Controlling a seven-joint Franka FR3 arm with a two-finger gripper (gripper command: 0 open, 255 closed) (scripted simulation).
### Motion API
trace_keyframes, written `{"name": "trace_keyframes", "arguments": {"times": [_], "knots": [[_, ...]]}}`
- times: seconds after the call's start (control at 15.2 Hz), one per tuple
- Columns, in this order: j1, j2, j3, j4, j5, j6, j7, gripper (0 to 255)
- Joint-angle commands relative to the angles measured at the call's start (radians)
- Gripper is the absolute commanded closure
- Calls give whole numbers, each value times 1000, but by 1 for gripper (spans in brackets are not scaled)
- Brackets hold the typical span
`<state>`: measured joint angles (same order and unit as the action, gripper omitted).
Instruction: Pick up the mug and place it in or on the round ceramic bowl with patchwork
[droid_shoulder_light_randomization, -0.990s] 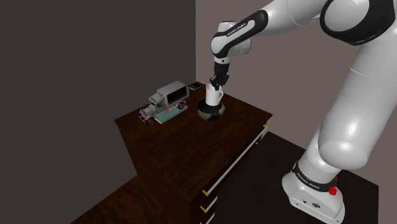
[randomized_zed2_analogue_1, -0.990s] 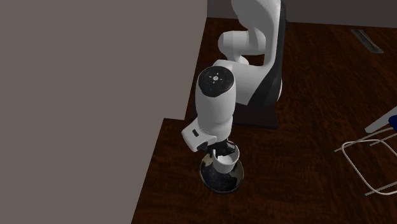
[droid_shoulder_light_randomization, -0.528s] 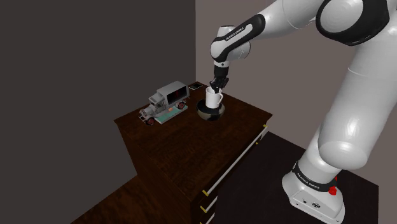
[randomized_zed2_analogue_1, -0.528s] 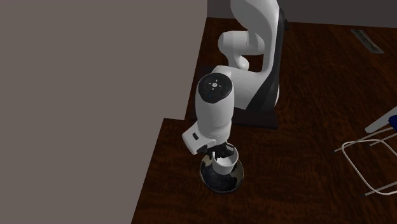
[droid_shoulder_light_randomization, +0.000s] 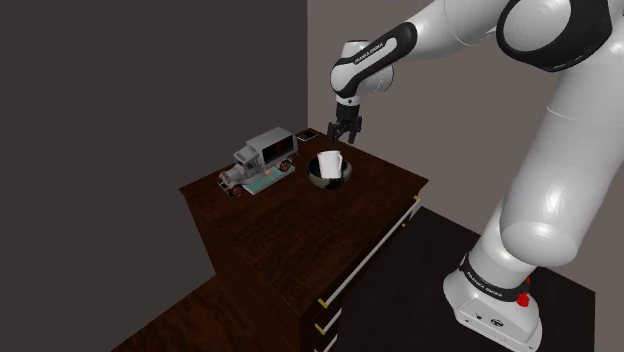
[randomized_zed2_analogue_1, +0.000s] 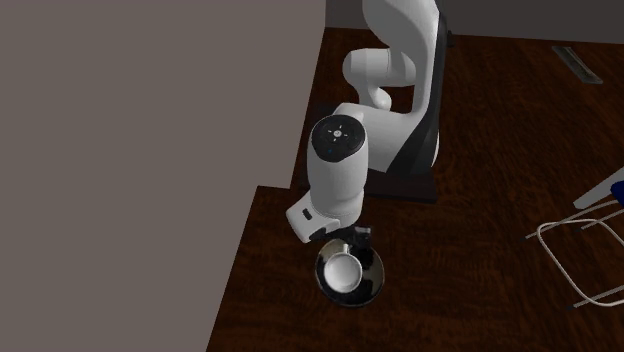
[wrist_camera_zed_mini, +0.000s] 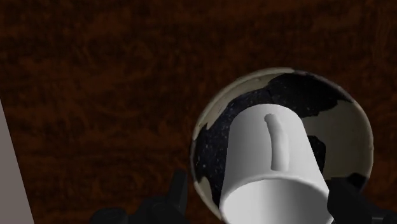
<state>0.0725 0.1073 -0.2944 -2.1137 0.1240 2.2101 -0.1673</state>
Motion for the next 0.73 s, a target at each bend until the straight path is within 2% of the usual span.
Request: {"name": "trace_keyframes", "arguments": {"times": [0.0,0.26,0.66], "knots": [[0,0,0,0,0,0,0,0],[0,-58,-6,64,-28,-119,19,0],[-1,-58,-6,64,-28,-119,19,0]]}}
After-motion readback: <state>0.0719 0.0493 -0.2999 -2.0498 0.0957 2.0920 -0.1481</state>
